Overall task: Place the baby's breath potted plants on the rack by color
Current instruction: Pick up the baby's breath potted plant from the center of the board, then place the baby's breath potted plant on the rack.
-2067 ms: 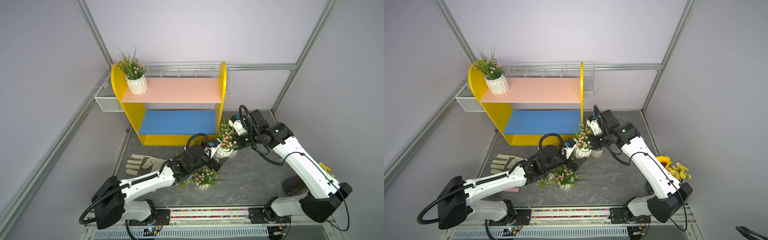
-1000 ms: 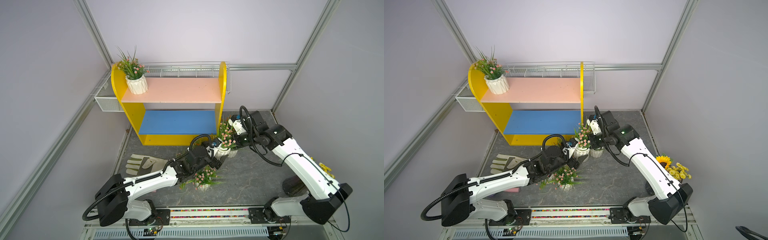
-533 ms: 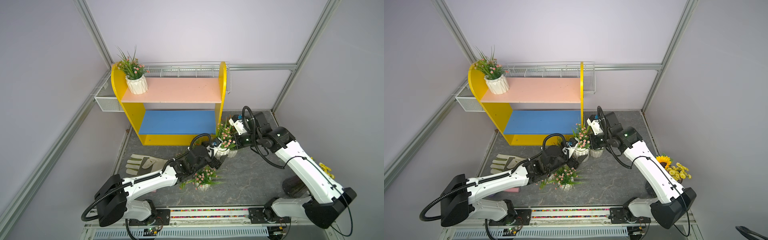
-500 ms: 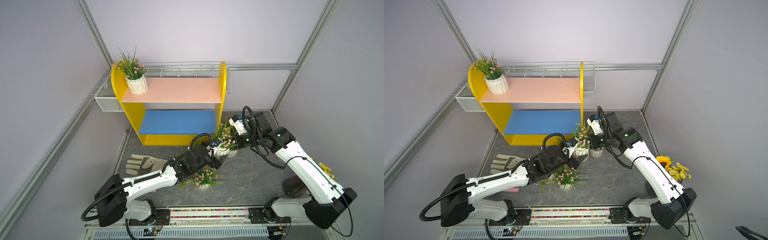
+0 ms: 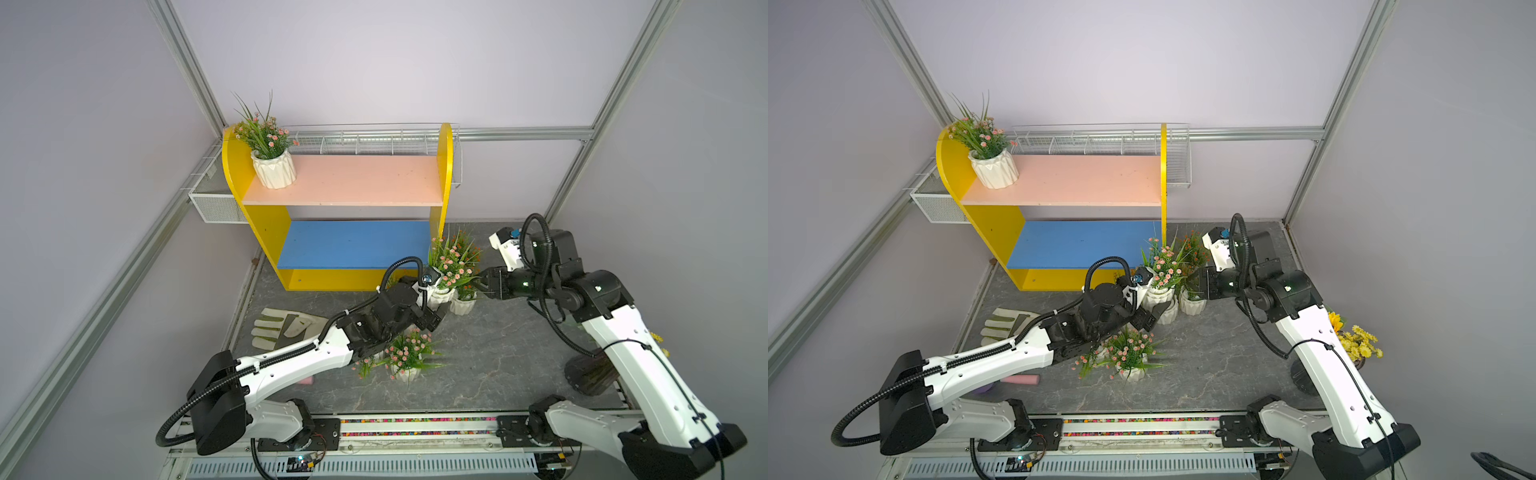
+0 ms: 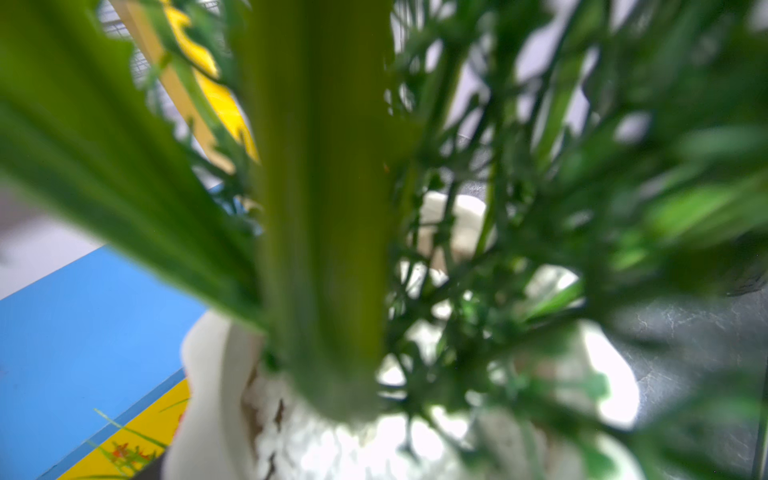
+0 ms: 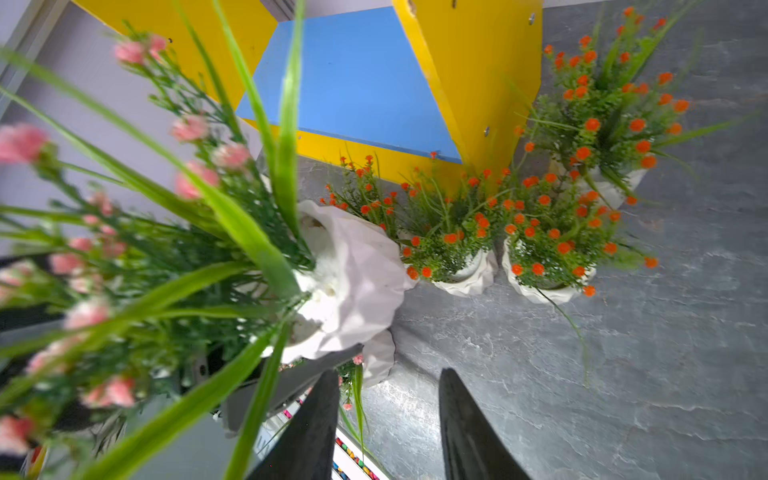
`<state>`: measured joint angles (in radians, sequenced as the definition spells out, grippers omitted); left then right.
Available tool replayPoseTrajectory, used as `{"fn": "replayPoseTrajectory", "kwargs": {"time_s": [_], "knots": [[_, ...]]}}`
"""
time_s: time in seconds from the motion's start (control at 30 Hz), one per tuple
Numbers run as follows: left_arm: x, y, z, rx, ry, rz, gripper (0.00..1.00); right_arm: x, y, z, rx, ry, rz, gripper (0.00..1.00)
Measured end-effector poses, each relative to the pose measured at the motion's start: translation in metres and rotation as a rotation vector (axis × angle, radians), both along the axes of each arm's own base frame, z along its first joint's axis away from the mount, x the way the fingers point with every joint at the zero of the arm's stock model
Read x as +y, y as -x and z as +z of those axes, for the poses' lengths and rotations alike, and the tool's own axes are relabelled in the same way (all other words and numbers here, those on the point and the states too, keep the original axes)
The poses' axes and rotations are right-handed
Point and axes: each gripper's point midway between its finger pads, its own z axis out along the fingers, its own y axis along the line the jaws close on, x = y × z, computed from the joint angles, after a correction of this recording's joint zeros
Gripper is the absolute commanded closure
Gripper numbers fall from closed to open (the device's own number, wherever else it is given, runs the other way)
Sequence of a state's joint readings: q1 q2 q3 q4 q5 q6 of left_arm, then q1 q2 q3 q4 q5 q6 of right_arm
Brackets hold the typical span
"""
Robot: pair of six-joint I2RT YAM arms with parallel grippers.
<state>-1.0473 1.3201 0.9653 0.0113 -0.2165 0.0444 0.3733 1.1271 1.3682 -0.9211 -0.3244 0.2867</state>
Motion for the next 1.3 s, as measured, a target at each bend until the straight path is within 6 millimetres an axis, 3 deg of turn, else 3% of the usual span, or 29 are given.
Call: {"fn": "replayPoseTrajectory", "kwargs": {"time_s": [0.3,0.47,0.77,1.03,1.3], "knots": [[0.035,-0.023,0.027,0.021,-0.011,0.093,0.43,-0.03,0.005,-0.045,0.095,-0.004,-0.087,0.55],[0.062,-0.032,0.049,0.008,-0.003,0.163,0.42,-0.031,0.01,-0.055,0.1,-0.02,-0.086,0.54],[0.107,-0.057,0.108,-0.023,0.041,0.299,0.42,-0.027,0.02,-0.074,0.121,-0.06,-0.074,0.52],[0.142,-0.071,0.165,-0.06,0.108,0.383,0.42,-0.025,0.024,-0.073,0.111,-0.082,-0.064,0.51],[0.159,-0.085,0.181,-0.048,0.12,0.407,0.42,-0.025,0.024,-0.071,0.102,-0.085,-0.063,0.51]]}}
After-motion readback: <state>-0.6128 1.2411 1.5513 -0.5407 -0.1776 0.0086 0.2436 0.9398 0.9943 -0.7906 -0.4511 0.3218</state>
